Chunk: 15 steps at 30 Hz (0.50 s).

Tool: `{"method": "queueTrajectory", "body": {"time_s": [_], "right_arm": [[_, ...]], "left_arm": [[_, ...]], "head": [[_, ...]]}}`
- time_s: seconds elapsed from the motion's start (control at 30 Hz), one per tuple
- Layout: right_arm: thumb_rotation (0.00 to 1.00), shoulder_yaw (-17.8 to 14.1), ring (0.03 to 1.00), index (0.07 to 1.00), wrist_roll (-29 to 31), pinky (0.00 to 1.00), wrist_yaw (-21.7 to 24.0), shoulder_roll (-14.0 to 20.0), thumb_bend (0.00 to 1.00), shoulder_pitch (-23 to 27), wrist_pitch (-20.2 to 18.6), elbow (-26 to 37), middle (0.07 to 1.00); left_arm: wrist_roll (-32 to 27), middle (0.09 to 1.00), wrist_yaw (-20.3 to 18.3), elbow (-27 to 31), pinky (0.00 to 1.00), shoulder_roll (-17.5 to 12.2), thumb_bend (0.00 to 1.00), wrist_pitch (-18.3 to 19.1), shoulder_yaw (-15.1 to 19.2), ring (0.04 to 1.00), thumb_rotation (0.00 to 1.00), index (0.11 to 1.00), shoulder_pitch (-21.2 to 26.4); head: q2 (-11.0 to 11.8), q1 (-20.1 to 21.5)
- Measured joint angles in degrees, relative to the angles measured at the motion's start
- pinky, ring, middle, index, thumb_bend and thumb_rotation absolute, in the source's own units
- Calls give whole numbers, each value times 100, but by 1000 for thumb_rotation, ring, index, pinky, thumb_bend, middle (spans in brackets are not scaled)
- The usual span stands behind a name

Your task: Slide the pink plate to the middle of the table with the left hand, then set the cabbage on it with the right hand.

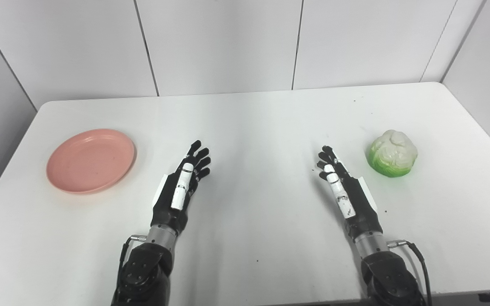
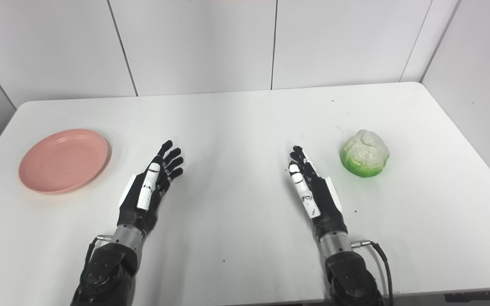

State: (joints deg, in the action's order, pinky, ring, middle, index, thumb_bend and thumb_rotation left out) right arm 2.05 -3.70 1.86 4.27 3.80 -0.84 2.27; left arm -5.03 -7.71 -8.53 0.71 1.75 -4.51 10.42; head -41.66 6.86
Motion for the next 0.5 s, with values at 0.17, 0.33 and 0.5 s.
{"method": "queueTrajectory", "body": {"time_s": [0.17,0.33,0.5], "right_arm": [[1000,4,911,944,0,896,-1,2,238,0,1,0,933],[1000,2,910,941,3,895,0,2,246,0,4,0,930],[1000,3,907,939,2,890,-1,2,242,0,5,-1,930]], "left_arm": [[0,933,0,-1,907,-1,433,-1,-2,922,1000,933,0],[1,931,0,-1,904,-3,437,-14,-2,920,1000,931,0],[2,933,0,-17,910,-2,437,-12,-6,923,1000,932,11]], "head": [[0,0],[0,-9],[0,-9]]}}
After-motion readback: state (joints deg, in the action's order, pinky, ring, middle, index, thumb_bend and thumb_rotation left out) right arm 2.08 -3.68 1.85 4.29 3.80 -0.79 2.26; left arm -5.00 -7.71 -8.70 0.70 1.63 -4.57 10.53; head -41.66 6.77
